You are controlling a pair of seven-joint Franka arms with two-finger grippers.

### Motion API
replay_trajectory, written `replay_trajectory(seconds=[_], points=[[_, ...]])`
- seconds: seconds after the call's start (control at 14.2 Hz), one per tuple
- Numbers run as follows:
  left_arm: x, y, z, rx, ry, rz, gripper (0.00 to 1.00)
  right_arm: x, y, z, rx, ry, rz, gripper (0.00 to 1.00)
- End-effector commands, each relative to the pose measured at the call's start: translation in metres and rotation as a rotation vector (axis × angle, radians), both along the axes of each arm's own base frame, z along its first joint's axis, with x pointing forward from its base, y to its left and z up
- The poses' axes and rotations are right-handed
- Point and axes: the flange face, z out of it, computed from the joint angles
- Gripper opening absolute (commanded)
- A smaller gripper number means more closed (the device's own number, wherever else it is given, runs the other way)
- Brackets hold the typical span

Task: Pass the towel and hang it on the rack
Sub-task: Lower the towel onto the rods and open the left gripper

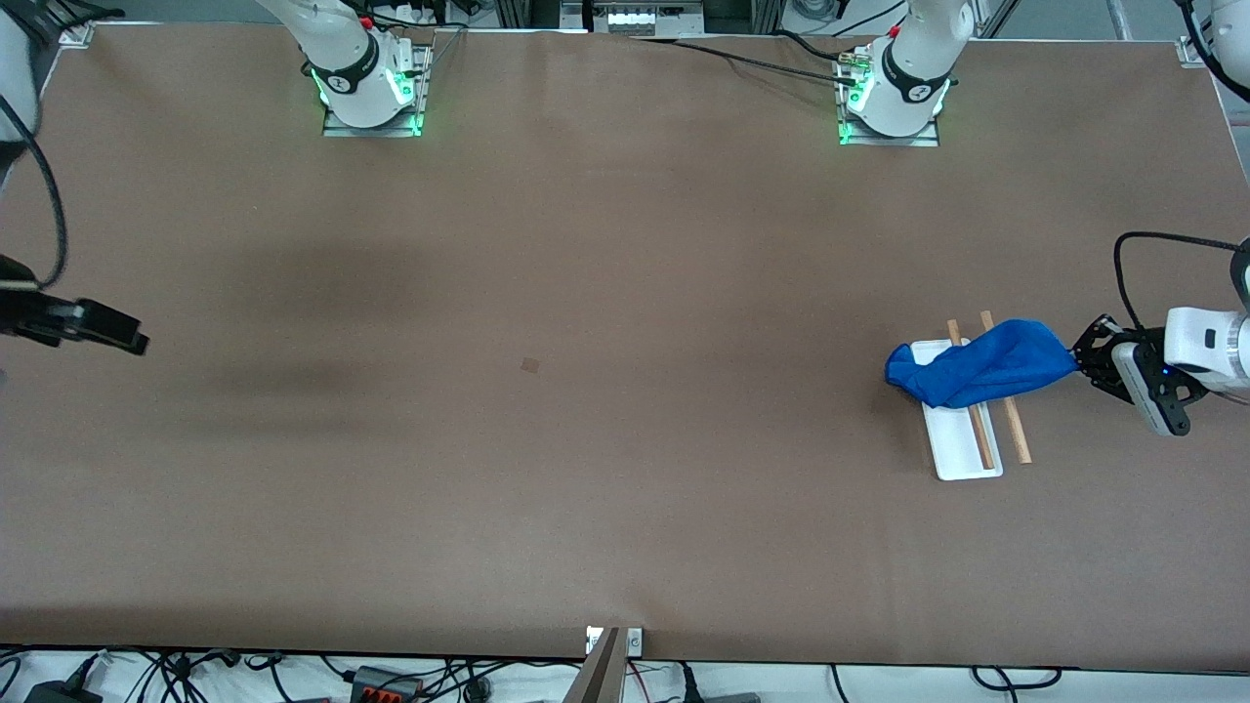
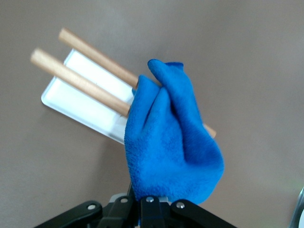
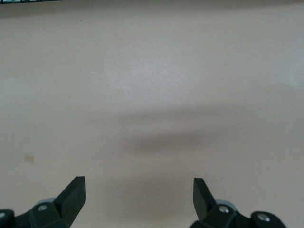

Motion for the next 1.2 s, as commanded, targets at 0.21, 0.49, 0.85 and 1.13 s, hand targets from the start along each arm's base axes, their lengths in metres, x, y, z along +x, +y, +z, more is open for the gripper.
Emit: replay_trajectory(seconds=[0.21, 0.49, 0.85, 1.13], points=[[0.013, 0.012, -0.027, -0.001, -0.011, -0.013, 0.01, -0.04, 0.004, 0.007, -0.008, 0.028, 0.041, 1.0], [0.017, 0.025, -0.05, -0.026, -0.065, -0.034, 0.01, -0.078, 0.008, -0.01, -0.018, 0.019, 0.049, 1.0], [0.014, 0.03, -0.068, -0.046, -0.053, -0.022, 0.36, -0.085, 0.006, -0.02, -0.027, -0.001, 0.049, 1.0], [0.01, 0.04, -0.075, -0.086, -0.052, 0.02, 1.0, -0.083, 0.003, -0.017, -0.018, -0.008, 0.044, 1.0]])
